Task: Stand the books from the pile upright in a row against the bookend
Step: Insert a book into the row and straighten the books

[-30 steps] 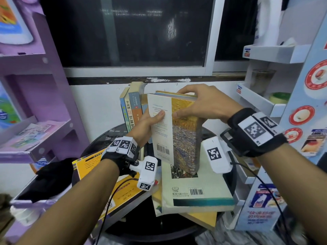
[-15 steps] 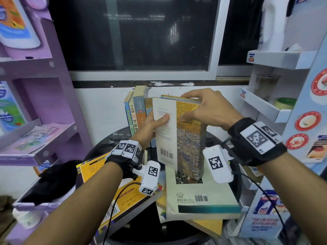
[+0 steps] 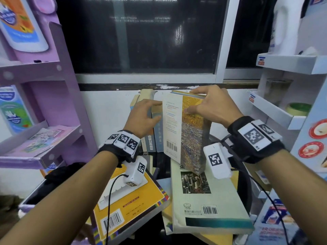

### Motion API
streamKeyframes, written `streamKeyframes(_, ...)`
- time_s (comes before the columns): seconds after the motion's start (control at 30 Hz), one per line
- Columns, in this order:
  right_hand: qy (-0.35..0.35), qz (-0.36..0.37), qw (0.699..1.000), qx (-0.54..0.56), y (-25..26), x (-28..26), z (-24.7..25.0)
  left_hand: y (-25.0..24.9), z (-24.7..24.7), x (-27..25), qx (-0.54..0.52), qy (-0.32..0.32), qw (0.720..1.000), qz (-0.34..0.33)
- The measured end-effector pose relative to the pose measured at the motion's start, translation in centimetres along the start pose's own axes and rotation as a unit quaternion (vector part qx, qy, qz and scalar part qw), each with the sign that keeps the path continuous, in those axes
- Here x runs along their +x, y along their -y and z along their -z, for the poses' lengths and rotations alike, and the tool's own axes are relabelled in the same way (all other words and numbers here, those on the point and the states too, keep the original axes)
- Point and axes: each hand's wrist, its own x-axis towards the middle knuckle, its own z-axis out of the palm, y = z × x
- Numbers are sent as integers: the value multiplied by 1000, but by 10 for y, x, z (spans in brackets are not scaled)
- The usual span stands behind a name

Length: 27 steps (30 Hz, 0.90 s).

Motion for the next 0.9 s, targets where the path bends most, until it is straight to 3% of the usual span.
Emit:
streamKeyframes(0.13,-12,-8,1000,11,1,9,-4,8,-6,15,187,40,979,-76)
streamKeyframes(0.37,-12,-12,1000,8,-2,26,-10,20,-11,33,312,130,934,-110)
streamKeyframes(0.57,-12,-15,1000,-7,-5,40,-14,35,-22,43,347,173,912,-132)
streamKeyframes(0.73,-9,-19,1000,-11,-9,50,-18,47,-28,45,354,164,905,-169)
streamKeyframes(0.9,-9,-31,999,1,-16,57,-22,57,-23,48,329,124,919,-180)
